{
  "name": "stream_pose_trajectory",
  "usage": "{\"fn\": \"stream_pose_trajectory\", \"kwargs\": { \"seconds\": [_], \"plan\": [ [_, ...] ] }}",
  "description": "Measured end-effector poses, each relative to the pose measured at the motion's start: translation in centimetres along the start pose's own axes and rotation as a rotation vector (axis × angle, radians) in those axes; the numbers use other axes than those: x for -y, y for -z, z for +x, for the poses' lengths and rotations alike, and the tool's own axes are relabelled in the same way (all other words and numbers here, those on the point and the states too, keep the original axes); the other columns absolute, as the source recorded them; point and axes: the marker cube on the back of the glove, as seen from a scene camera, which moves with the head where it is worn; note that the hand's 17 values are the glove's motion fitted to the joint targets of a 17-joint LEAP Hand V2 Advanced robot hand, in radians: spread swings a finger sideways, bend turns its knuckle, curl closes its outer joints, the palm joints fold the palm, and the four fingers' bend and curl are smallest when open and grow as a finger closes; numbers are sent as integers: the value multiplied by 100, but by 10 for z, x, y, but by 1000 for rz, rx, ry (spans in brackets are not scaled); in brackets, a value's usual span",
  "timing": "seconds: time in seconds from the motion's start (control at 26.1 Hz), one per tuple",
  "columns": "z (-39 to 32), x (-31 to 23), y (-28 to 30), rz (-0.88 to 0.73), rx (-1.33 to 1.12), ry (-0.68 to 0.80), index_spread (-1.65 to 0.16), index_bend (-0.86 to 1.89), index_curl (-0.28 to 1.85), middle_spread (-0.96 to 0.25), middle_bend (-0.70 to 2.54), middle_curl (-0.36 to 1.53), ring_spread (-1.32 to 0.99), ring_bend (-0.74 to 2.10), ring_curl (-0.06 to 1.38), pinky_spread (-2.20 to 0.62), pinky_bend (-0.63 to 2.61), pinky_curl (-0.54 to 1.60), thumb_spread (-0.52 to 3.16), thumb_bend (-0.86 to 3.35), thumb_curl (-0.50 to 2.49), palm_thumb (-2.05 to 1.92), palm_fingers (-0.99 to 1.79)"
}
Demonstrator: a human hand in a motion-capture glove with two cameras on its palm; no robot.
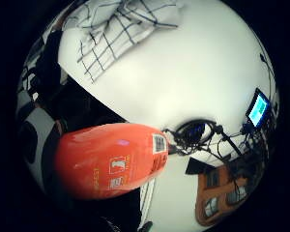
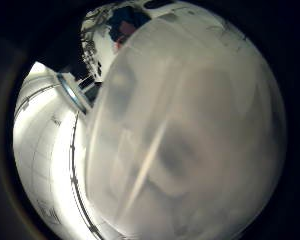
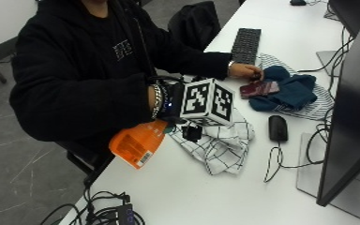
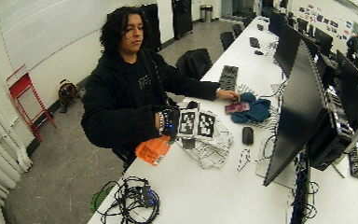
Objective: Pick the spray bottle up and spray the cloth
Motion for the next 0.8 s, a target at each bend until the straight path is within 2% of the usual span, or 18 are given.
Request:
{"fn": "stream_pose_trajectory", "kwargs": {
  "seconds": [0.27,0.42,0.8],
  "plan": [
    [-6,24,-11,-224,-92,-241,-28,27,57,-20,67,58,-23,74,49,-31,45,39,49,-2,77,94,135],
    [-8,56,-2,-276,-106,-352,-29,26,58,-20,67,57,-23,74,49,-31,45,39,49,-2,77,94,135],
    [12,88,-64,-491,-174,-449,-29,25,59,-21,66,57,-23,73,48,-31,46,39,50,-3,79,93,135]
  ]
}}
